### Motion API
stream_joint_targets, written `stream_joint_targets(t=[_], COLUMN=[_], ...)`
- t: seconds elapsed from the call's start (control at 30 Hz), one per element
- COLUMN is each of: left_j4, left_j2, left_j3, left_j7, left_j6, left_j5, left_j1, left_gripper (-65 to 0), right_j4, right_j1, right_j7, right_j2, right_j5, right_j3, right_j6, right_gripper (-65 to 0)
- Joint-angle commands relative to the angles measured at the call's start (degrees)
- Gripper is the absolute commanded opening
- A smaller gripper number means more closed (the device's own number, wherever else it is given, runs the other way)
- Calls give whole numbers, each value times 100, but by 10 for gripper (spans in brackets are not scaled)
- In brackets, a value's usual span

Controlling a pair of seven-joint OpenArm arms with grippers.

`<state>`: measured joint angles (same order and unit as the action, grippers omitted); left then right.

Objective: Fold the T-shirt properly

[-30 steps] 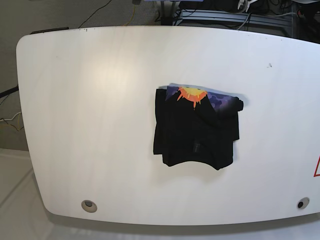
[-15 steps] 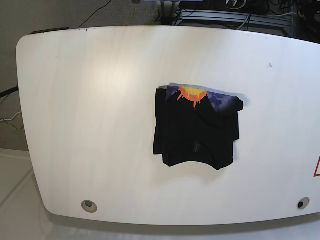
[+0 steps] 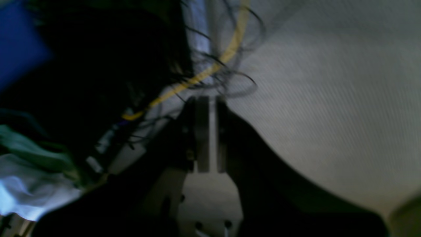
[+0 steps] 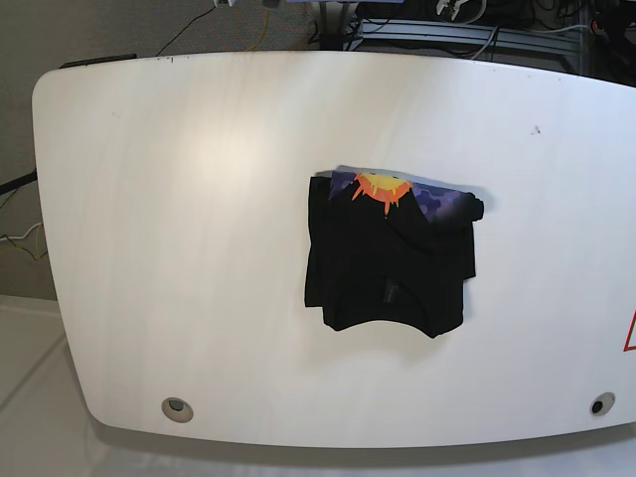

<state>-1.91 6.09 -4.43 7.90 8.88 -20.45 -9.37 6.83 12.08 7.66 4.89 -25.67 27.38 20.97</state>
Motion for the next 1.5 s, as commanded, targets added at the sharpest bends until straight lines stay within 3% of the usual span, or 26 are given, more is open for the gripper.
stream_joint_targets(t=[0.0, 0.2, 0.43, 0.57, 0.83, 1.47], left_j4=[11, -270, -270, -270, -261, -261], left_j2=[29, -50, -200, -305, -490, -490], left_j3=[87, 333, 315, 315, 315, 306], left_j7=[23, 410, 621, 621, 586, 586], left_j6=[-225, -664, -717, -717, -717, -717], left_j5=[-26, -17, 10, 18, 18, 27], left_j1=[-61, -61, 123, 211, 422, 449], left_gripper=[-453, -311, -217, -210, -210, -211], right_j4=[33, 25, 7, -2, -2, -2], right_j1=[36, -166, -438, -561, -658, -667], right_j7=[12, 109, 109, 109, 109, 109], right_j2=[-80, -273, -326, -326, -387, -440], right_j5=[-22, -13, -13, -13, -4, -13], right_j3=[-157, -553, -579, -579, -579, -579], right_j6=[-176, -598, -686, -686, -686, -686], right_gripper=[-616, -616, -615, -602, -503, -501])
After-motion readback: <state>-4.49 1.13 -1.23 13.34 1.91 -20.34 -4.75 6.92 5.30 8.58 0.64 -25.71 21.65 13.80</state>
